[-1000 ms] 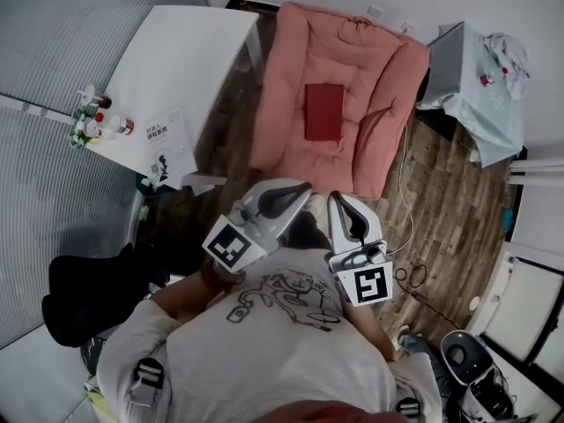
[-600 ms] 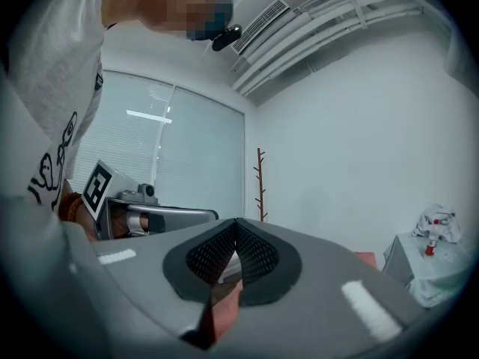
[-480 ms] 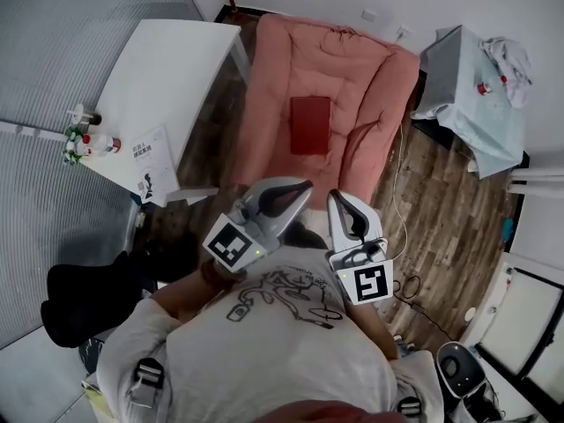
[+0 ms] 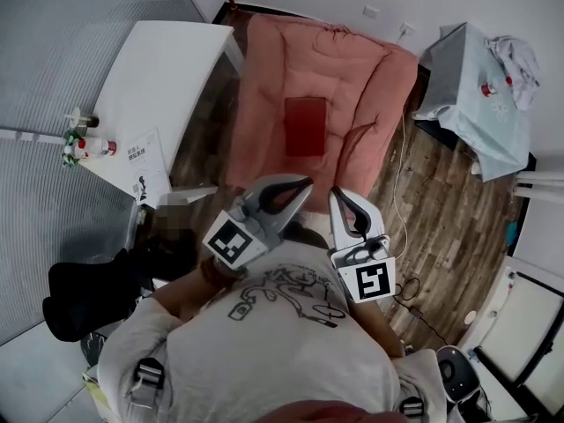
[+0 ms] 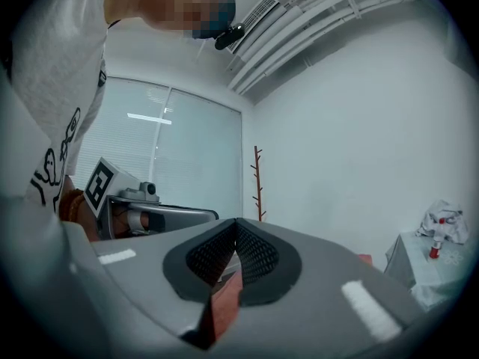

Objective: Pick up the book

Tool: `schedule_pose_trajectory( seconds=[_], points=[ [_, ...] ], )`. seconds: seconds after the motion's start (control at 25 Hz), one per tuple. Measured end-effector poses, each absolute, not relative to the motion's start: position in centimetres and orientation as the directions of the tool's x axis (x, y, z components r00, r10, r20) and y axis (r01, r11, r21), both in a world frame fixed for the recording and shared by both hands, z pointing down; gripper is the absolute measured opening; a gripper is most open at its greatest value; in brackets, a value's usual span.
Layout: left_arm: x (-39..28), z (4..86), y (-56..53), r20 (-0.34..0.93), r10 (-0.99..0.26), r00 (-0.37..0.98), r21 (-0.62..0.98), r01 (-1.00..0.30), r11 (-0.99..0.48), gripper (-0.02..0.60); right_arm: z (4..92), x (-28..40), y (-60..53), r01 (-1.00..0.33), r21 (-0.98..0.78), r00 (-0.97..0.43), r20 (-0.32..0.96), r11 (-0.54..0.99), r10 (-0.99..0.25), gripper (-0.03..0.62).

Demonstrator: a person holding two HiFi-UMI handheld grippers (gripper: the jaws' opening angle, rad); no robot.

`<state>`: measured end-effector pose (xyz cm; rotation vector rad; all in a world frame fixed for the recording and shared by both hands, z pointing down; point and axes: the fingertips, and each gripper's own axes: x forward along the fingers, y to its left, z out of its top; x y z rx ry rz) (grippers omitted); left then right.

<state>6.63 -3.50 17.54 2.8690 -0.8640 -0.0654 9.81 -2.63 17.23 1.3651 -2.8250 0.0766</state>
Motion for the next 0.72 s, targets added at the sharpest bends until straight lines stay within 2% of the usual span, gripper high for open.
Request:
schedule_pose_trajectory(
  seconds=[0.28, 0.72],
  points=[
    [7.2, 18.8, -5.1, 0.022, -0.552, 0.834, 0.161, -0.548, -0.821, 0.003, 18.4, 10.8, -4.1, -0.791, -0.060, -0.611, 0.052, 0.609, -0.790, 0.006],
    [4.2, 22.5, -8.3, 0.090, -0.556, 0.827, 0.195, -0.562, -0.804, 0.003, 22.0, 8.6, -7.6, -0.807, -0.091, -0.590, 0.118, 0.583, -0.799, 0.006]
  ],
)
